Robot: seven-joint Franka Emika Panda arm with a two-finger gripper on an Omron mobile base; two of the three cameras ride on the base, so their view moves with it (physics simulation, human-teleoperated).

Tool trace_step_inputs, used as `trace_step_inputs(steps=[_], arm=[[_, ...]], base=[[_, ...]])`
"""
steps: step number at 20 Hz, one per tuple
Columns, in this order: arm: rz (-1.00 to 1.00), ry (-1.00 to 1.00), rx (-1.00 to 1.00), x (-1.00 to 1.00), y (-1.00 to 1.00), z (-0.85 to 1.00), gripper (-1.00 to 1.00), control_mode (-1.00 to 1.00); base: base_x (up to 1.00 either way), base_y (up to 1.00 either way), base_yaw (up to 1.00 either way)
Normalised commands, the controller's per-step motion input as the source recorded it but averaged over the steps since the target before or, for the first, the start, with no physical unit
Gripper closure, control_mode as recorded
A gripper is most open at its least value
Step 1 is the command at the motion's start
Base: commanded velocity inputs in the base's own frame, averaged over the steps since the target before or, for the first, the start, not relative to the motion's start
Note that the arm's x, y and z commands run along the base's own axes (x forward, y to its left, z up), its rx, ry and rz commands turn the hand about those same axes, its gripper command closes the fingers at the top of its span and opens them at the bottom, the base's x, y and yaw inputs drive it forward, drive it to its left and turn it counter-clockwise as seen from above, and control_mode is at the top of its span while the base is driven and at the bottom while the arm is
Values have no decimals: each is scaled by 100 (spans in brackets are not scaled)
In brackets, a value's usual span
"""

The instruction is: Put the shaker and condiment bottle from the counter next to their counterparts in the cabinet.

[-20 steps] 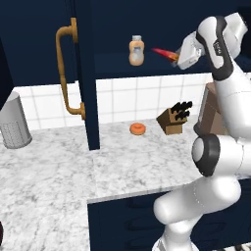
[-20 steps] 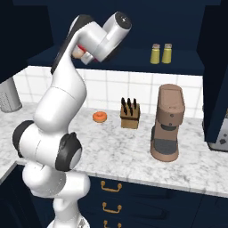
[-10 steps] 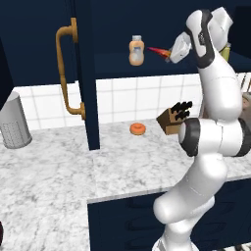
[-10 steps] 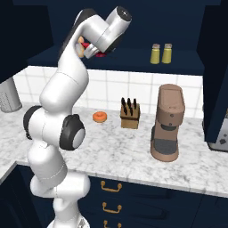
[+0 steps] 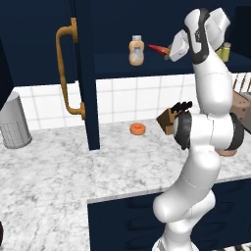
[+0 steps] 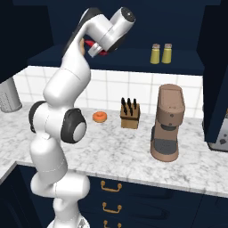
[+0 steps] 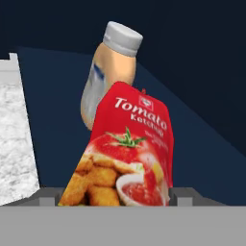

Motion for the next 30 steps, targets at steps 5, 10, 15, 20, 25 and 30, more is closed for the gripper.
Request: trace_step_inputs(steps=[5,10,15,20,25,30], arm=[[0,0,1,52,0,-30,100,-100],[0,0,0,49,0,0,100,-100],[0,1,0,55,0,0,-100,-100],[0,0,0,35,0,0,-100,-100],[0,1,0,19,0,1,-100,-100],[0,0,0,-6,0,18,-100,-100]], base=[[0,0,0],[0,0,0],[0,0,0],[0,0,0],[0,0,0],[0,0,0]])
